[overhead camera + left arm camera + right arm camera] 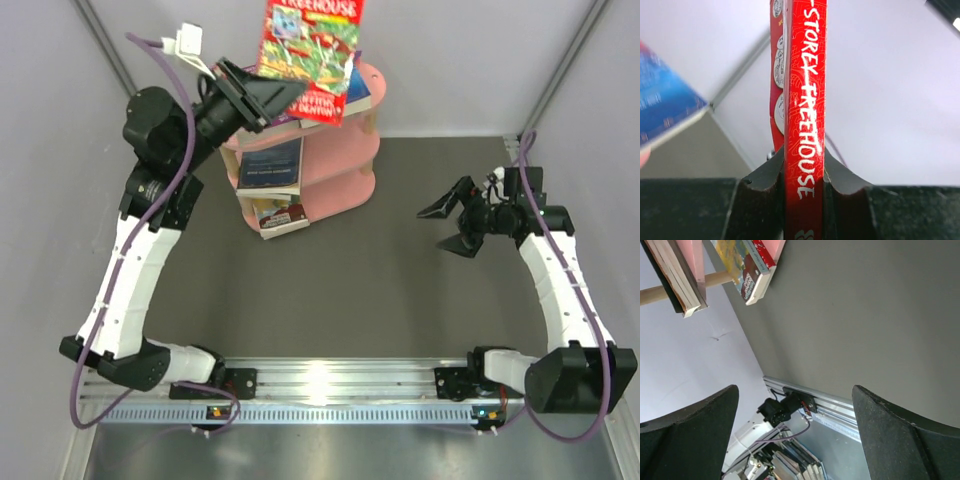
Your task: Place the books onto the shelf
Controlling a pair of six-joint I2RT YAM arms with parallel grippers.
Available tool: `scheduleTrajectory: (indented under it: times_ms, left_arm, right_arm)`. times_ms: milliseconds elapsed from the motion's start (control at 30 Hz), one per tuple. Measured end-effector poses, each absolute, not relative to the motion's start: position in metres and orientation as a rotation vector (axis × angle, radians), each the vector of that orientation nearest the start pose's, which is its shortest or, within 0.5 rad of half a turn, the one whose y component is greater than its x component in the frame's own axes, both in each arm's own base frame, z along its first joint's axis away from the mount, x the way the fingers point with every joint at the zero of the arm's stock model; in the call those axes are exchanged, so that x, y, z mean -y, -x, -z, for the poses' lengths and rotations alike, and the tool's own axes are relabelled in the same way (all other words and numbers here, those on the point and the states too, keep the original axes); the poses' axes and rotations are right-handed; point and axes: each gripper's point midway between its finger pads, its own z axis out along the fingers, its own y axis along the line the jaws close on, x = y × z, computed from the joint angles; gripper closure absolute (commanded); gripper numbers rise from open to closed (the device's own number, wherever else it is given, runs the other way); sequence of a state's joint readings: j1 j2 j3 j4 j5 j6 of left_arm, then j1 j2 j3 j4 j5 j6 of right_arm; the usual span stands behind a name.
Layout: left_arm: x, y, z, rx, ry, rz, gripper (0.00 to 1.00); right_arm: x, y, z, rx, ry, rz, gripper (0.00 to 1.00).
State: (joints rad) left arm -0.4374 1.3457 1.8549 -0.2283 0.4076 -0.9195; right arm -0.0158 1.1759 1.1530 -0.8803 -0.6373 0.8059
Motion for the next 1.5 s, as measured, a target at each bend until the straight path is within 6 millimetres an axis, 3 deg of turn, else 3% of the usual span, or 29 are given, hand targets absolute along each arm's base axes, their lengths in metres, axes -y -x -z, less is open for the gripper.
scheduleTrajectory:
  times_ms: [100, 200, 300, 400, 533, 900, 1033, 1167, 1300, 1333, 1400, 1500]
  left_arm:
    - [0.230, -0.306, -0.602, -1.359, 0.016, 1.374, 1.00]
    - [0.216, -0.329, -0.602, -1.332, 0.136, 1.320, 1.00]
    - [0.199, -0.358, -0.586, -1.325, 0.310, 1.241, 1.00]
    - [0.181, -0.387, -0.557, -1.337, 0.492, 1.144, 1.00]
    - [0.167, -0.410, -0.528, -1.364, 0.634, 1.053, 1.00]
    - [0.151, -0.425, -0.483, -1.467, 0.772, 0.904, 1.00]
    - [0.152, -0.434, -0.458, -1.561, 0.797, 0.855, 1.00]
    - [0.150, -0.438, -0.446, -1.600, 0.816, 0.858, 1.00]
    - [0.147, -0.438, -0.445, -1.609, 0.818, 0.866, 0.87]
    - [0.146, -0.438, -0.444, -1.613, 0.820, 0.865, 0.73]
    - [0.144, -0.438, -0.440, -1.630, 0.823, 0.860, 0.64]
    - [0.141, -0.437, -0.432, -1.662, 0.834, 0.845, 0.54]
  right_arm:
    - [-0.125, -0.264, -0.236, -2.462, -0.740, -1.097, 0.07]
    - [-0.130, -0.261, -0.236, -2.477, -0.709, -1.100, 0.07]
    - [-0.130, -0.261, -0.235, -2.480, -0.702, -1.093, 0.07]
    - [-0.130, -0.261, -0.235, -2.481, -0.702, -1.087, 0.07]
    - [-0.129, -0.263, -0.233, -2.486, -0.708, -1.080, 0.07]
    - [-0.128, -0.269, -0.232, -2.495, -0.724, -1.061, 0.07]
    - [-0.127, -0.281, -0.247, -2.467, -0.705, -1.056, 0.11]
    - [-0.127, -0.303, -0.293, -2.364, -0.624, -1.067, 0.20]
    - [-0.134, -0.327, -0.377, -2.153, -0.456, -1.097, 0.82]
    - [-0.138, -0.329, -0.398, -2.098, -0.401, -1.110, 0.89]
    - [-0.155, -0.329, -0.442, -1.984, -0.282, -1.156, 1.00]
    - [-0.201, -0.316, -0.498, -1.843, -0.060, -1.251, 1.00]
